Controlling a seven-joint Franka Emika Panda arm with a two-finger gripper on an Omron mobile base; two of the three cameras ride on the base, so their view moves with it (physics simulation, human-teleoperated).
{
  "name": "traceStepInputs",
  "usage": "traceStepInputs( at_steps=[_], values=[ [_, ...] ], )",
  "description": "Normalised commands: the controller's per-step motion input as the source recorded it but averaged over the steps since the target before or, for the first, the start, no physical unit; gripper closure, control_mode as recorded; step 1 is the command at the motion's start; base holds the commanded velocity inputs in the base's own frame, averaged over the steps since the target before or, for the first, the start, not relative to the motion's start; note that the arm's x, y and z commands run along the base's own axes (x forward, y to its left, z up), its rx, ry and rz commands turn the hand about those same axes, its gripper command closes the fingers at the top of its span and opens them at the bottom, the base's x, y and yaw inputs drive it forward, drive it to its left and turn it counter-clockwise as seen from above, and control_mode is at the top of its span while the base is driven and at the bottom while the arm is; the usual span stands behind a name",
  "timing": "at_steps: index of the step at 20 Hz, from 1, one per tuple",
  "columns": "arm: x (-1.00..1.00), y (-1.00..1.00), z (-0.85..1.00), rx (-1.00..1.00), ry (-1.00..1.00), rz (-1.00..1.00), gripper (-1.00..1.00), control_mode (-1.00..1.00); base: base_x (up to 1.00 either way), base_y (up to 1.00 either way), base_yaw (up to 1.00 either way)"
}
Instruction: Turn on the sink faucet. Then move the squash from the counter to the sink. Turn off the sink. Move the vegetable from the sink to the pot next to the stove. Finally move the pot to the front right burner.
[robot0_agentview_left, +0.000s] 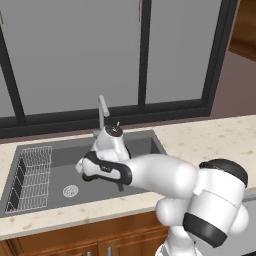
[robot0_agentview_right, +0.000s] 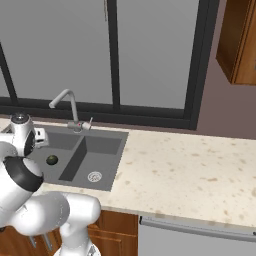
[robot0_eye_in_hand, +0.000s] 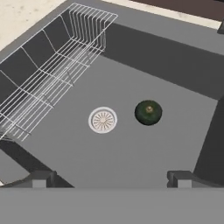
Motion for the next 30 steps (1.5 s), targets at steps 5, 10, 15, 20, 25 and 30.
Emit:
traceStepInputs(
  at_steps=[5,10,15,20,25,30],
  values=[
    [0.31,0.08,-0.25,-0.01,0.00,-0.17,-1.00,-1.00,0.00,0.00,0.00],
    [0.10,0.05,-0.19,-0.04,0.03,-0.11,-1.00,-1.00,0.00,0.00,0.00],
    [0.21,0.00,-0.19,-0.05,0.05,-0.05,-1.00,-1.00,0.00,0.00,0.00],
    [0.28,0.01,-0.16,-0.02,0.03,-0.05,-1.00,-1.00,0.00,0.00,0.00],
    [0.21,0.03,-0.32,-0.04,0.01,-0.05,-1.00,-1.00,0.00,0.00,0.00],
    [0.17,0.02,-0.24,-0.03,0.00,-0.06,-1.00,-1.00,0.00,0.00,0.00]
  ],
)
